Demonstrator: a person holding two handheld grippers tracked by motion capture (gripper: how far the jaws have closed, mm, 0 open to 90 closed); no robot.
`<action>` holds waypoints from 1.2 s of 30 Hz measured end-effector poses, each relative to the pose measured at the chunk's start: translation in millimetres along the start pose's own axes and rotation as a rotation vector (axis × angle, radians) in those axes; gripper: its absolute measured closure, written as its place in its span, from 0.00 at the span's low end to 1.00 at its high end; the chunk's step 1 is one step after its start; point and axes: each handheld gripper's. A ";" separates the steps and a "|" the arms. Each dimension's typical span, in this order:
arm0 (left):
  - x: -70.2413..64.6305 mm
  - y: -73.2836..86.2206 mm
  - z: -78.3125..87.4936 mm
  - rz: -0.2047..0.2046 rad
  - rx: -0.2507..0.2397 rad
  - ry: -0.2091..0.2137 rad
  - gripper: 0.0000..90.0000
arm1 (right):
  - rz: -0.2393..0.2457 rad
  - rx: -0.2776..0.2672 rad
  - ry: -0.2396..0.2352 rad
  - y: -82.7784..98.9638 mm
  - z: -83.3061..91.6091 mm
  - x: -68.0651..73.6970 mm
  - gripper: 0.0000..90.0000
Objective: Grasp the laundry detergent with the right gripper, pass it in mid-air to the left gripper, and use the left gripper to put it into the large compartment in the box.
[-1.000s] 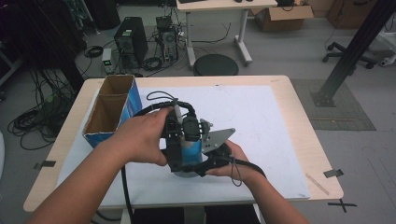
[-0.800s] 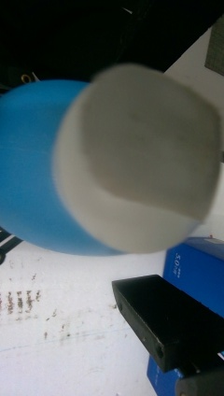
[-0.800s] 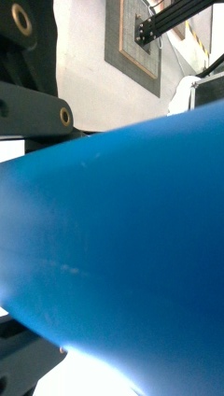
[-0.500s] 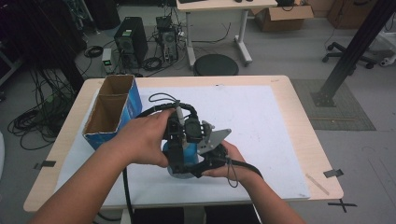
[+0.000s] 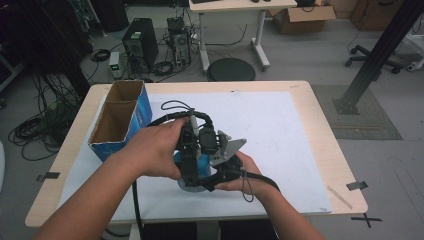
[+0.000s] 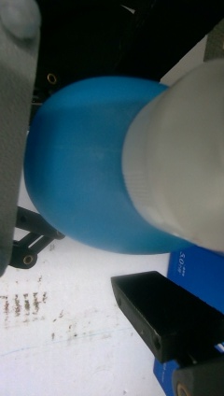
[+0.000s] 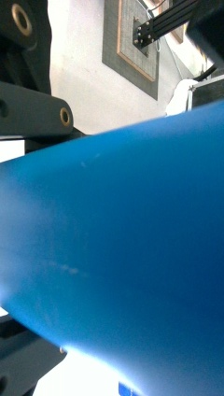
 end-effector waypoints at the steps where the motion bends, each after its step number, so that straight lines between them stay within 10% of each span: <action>1: 0.0 0.0 0.0 0.000 0.000 0.000 0.04 | 0.000 0.000 0.000 0.0 0.0 0.0 0.51; 36: -1.4 1.1 0.7 -0.023 -0.004 0.006 0.26 | 0.009 -0.001 0.005 -3.2 0.6 1.3 0.51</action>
Point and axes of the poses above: each handheld gripper's, and its own axes: z roughly backward along the jaws, y roughly out of its underside, x roughly to its left, and after that the axes turned 10 degrees about -x, right-handed
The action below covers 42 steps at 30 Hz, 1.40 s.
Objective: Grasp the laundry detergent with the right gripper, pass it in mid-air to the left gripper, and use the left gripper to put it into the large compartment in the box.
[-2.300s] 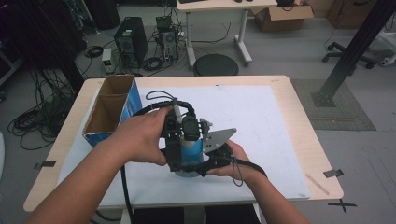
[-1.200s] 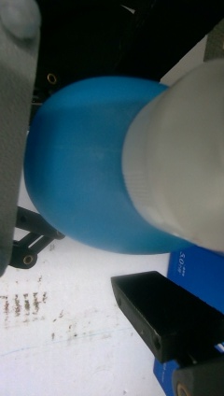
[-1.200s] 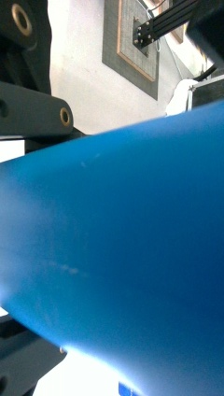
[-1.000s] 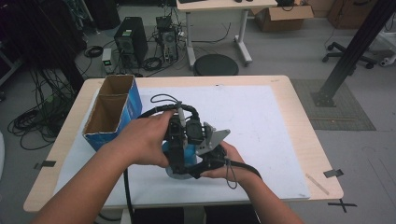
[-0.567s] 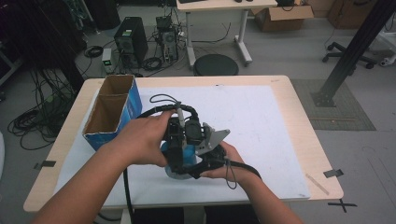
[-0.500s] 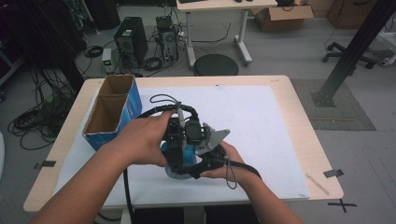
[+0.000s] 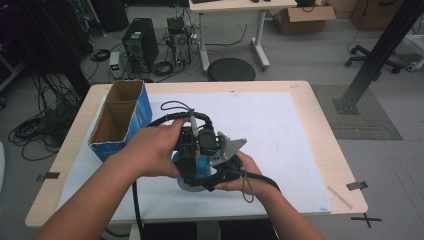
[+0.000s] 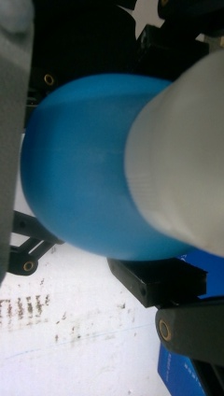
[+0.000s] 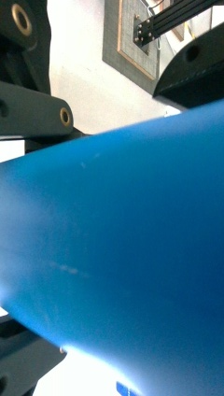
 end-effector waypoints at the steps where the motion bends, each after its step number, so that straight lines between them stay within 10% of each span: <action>1: -0.2 -0.1 0.0 0.000 0.000 0.002 0.27 | 0.004 0.000 0.001 -0.2 -0.1 0.0 0.51; 13: 0.3 0.9 2.2 -0.007 0.003 0.007 0.41 | 0.018 -0.004 -0.007 -2.2 -1.7 0.8 0.51; 42: -3.2 0.3 7.3 -0.014 0.010 0.003 0.43 | -0.021 -0.025 -0.033 -5.1 -1.5 2.6 0.49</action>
Point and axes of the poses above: each handheld gripper's, and its own axes: z roughly backward along the jaws, y roughly out of its underside, x roughly to its left, and after that the axes turned 10 degrees about -x, right-handed
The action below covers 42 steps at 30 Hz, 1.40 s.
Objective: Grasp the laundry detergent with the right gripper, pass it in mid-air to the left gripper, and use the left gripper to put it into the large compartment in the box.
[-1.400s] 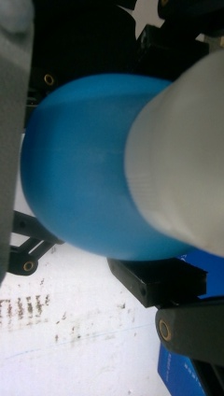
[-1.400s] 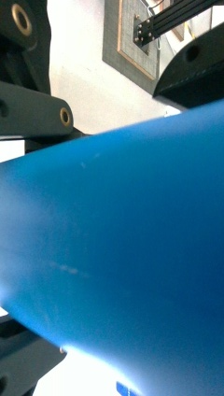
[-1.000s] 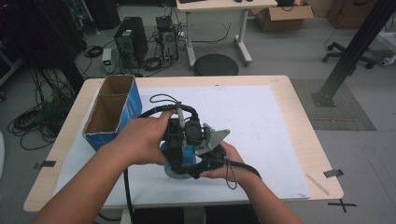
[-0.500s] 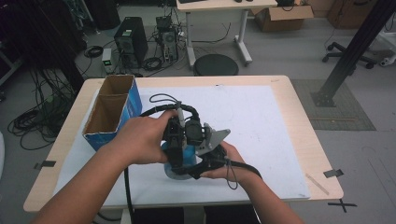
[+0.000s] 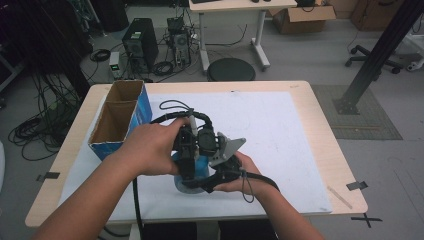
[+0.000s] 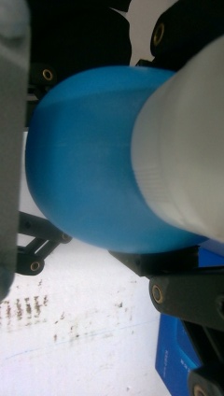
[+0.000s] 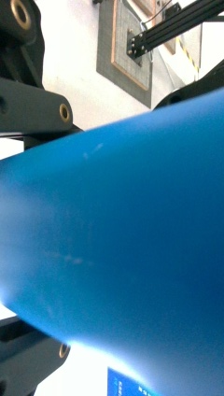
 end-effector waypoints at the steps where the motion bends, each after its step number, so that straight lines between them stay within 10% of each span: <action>1: 0.0 0.1 0.7 0.000 -0.005 0.000 0.43 | -0.003 -0.002 -0.007 -0.4 0.9 -0.5 0.48; 20: 1.7 -2.1 4.3 0.001 0.009 -0.001 0.43 | -0.088 -0.040 0.039 3.3 14.3 -6.6 0.12; 28: 8.5 0.2 12.7 0.073 -0.002 0.009 0.43 | -0.124 -0.054 0.029 1.8 33.6 -10.7 0.00; 42: 48.9 33.7 76.7 0.525 -0.079 -0.015 0.43 | -0.114 -0.068 0.186 -7.1 121.0 -15.8 0.00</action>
Point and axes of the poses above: each handheld gripper's, and its own axes: z roughly backward along the jaws, y roughly out of its underside, x roughly to its left, and after that the axes turned 10 degrees about -x, right-handed
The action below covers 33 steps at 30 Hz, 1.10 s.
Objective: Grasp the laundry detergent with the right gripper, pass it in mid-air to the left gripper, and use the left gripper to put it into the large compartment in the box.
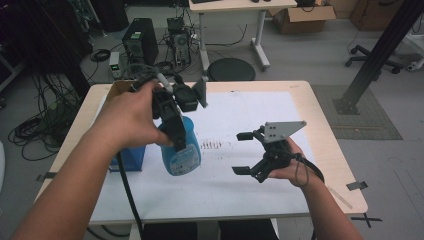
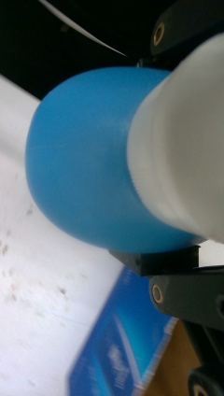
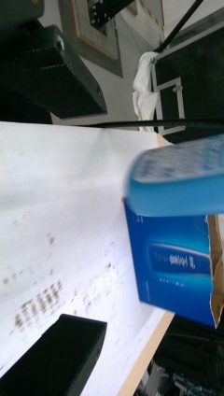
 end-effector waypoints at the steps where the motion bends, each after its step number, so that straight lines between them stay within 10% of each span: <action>1: 5.2 0.8 5.0 0.055 -0.009 -0.006 0.43 | 0.002 0.004 0.005 -0.8 4.5 -0.7 0.00; 4: 22.5 4.3 19.9 0.227 -0.045 -0.025 0.43 | 0.009 0.015 0.030 -2.4 15.9 -2.3 0.00; 9: 46.4 11.3 39.9 0.375 -0.070 -0.070 0.43 | 0.046 0.056 0.077 -3.0 29.7 -5.4 0.00; 33: 131.2 65.1 88.2 0.778 -0.049 -0.192 0.43 | 0.089 0.267 0.174 -27.5 54.2 -22.1 0.01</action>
Point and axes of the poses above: each handheld gripper's, and its own axes: z roughly backward along the jaws, y roughly out of its underside, x roughly to its left, and after that the axes turned 10 degrees about -x, right-handed
